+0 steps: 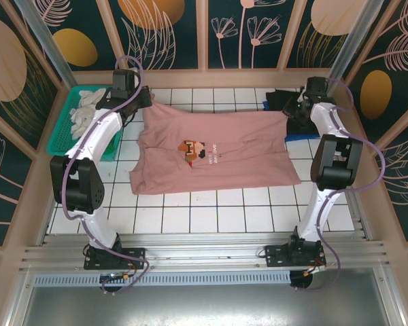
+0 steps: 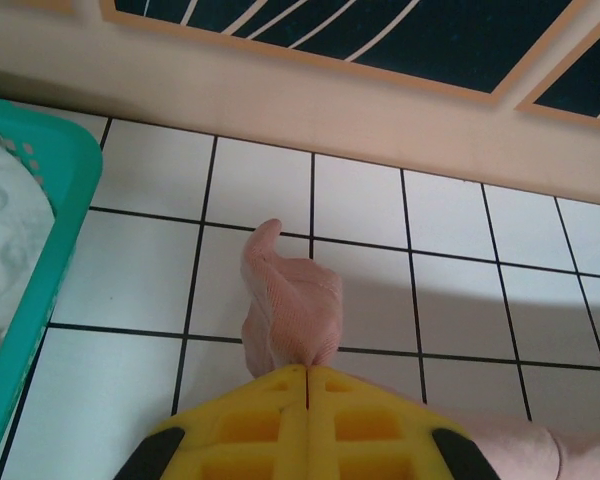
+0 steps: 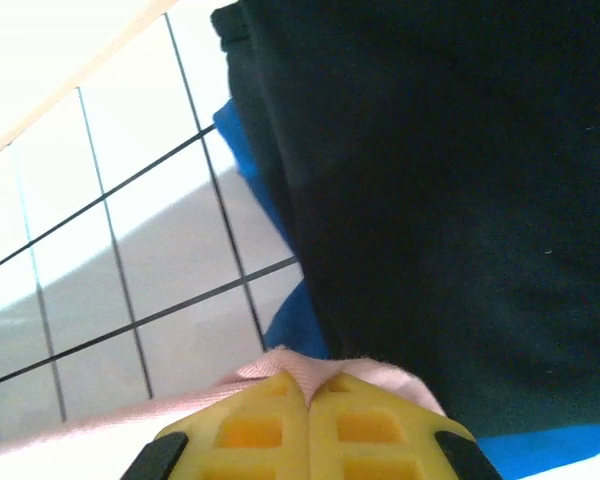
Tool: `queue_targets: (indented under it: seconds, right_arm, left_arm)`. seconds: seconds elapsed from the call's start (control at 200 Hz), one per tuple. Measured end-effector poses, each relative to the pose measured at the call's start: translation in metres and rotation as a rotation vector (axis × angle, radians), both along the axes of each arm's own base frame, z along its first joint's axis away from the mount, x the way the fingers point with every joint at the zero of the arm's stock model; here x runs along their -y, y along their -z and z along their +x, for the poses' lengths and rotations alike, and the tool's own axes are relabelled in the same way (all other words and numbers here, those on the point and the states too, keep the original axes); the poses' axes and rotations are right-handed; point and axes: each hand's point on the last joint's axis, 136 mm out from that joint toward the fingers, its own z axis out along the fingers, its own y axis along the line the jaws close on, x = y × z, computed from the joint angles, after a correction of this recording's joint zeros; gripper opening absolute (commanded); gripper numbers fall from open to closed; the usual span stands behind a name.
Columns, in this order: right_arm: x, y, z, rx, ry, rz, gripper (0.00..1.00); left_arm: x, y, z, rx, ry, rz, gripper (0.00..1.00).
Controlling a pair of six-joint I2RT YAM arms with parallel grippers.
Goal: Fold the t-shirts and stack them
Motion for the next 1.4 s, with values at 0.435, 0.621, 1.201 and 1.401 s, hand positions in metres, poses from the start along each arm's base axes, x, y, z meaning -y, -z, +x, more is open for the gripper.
queue_targets:
  seconds: [0.435,0.621,1.201,1.401]
  right_arm:
    - [-0.002,-0.028,0.015,0.026,-0.006,0.016,0.14]
    - [-0.005,-0.015,0.009,0.005,-0.026,0.014,0.26]
    - [-0.057,0.018,0.031,0.019,-0.058,-0.198,0.36]
    - [-0.058,0.046,0.064,-0.018,-0.044,-0.359,0.47]
  left_arm:
    - [-0.001,0.022,0.024,-0.044,-0.019,0.027,0.0]
    - [0.0,0.02,0.027,-0.039,-0.019,0.03,0.0]
    - [0.001,0.025,0.028,-0.047,-0.015,0.028,0.0]
    - [0.0,0.026,0.028,-0.05,-0.015,0.03,0.0]
